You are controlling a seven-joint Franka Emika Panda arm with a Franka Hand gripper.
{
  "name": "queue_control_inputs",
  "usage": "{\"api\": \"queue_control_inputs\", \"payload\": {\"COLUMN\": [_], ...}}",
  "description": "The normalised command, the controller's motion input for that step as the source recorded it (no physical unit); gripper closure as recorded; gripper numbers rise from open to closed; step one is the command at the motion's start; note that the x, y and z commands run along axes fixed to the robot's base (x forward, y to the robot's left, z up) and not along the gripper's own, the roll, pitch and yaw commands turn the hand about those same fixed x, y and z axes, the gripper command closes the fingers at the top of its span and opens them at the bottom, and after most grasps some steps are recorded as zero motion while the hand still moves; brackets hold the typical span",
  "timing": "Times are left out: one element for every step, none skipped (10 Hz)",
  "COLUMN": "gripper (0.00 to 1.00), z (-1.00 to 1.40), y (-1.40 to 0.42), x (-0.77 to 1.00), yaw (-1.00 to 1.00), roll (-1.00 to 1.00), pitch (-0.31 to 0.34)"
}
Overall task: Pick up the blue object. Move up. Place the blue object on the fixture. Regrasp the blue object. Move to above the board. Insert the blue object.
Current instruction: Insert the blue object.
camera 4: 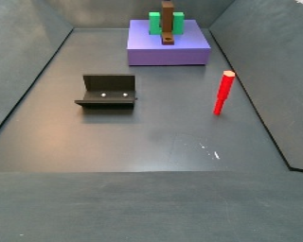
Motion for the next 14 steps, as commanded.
{"api": "queue_control_inputs", "payload": {"gripper": [1.0, 1.0, 1.0, 1.0, 1.0, 1.0, 1.0, 1.0, 1.0, 1.0, 1.0, 1.0, 1.0, 1.0], "z": [-0.04, 0.0, 0.0, 0.0, 0.0, 0.0, -0.01, -0.02, -0.04, -0.09, -0.12, -0.13, -0.1, -0.12], "y": [0.0, 0.0, 0.0, 0.0, 0.0, 0.0, 0.0, 0.0, 0.0, 0.0, 0.0, 0.0, -0.04, -0.03], "x": [0.09, 0.15, 0.19, 0.18, 0.15, 0.07, 0.04, 0.01, 0.0, 0.0, 0.0, 0.04, 0.12, 0.16], "yaw": [0.0, 0.0, -0.01, 0.0, 0.0, 0.0, 0.0, 0.0, 0.0, 0.0, 0.0, 0.0, 0.0, 0.0], "roll": [-0.1, -0.15, -0.15, -0.13, -0.11, -0.09, -0.08, -0.09, -0.09, -0.1, -0.1, -0.11, -0.13, -0.13], "pitch": [0.0, 0.023, 0.02, 0.017, 0.023, 0.02, 0.013, 0.007, 0.001, 0.0, 0.0, 0.001, 0.02, 0.024]}}
